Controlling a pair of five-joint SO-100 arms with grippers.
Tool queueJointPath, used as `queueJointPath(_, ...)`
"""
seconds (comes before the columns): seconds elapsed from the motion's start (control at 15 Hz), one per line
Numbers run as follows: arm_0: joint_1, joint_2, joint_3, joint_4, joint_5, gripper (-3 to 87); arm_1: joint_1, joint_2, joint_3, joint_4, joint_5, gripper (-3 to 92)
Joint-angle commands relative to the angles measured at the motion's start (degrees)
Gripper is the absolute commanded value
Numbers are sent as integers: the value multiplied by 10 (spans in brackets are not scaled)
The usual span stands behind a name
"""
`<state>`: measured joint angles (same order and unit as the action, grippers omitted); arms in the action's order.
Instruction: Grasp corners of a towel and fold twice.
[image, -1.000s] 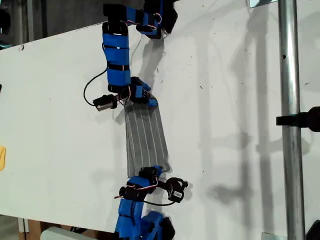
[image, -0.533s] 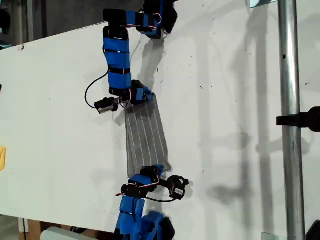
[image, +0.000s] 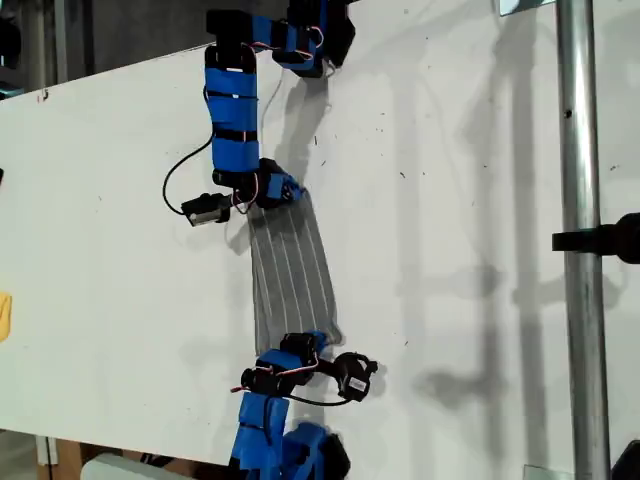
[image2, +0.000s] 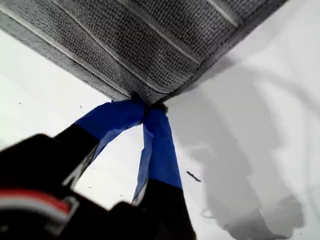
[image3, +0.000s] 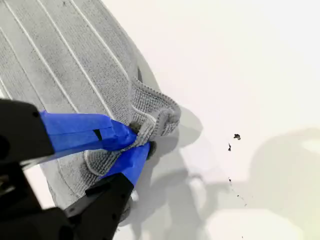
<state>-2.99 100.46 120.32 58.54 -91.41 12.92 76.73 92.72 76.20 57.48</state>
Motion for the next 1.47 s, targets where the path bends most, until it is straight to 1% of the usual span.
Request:
queueJointPath(0.0, -2, 24, -84, 84, 17, -26, 15, 102, -26, 29, -21, -2)
queueJointPath(0.07, -17, 31, -114, 123, 37, -26, 30, 124, -26, 33, -35, -2)
queueJointPath(0.2, -68, 40, -129, 155, 91, -26, 69, 137, -24, 25, -68, -2)
queueJointPath(0.4, -149, 39, -130, 170, 166, -26, 123, 111, -33, -18, -116, -2)
queueJointPath(0.53, -206, 35, -134, 178, 214, -26, 156, 71, -71, -35, -150, -2)
queueJointPath(0.73, -267, 1, -163, 193, 268, -26, 179, -9, -162, -38, -181, -2)
queueJointPath(0.8, -265, -19, -175, 199, 269, -26, 174, -15, -175, -28, -178, -2)
queueJointPath(1.0, -207, -61, -194, 192, 229, -26, 143, 10, -148, 3, -148, -2)
queueJointPath(1.13, -159, -58, -221, 214, 197, -26, 98, 53, -132, 40, -108, 0)
queueJointPath(1.2, -141, -51, -221, 216, 183, -26, 73, 70, -128, 59, -80, 76)
queueJointPath(1.27, -127, -47, -219, 218, 171, -26, 46, 81, -126, 70, -49, 195)
queueJointPath(1.4, -120, -47, -193, 204, 161, -26, 4, 71, -120, 73, 11, 239)
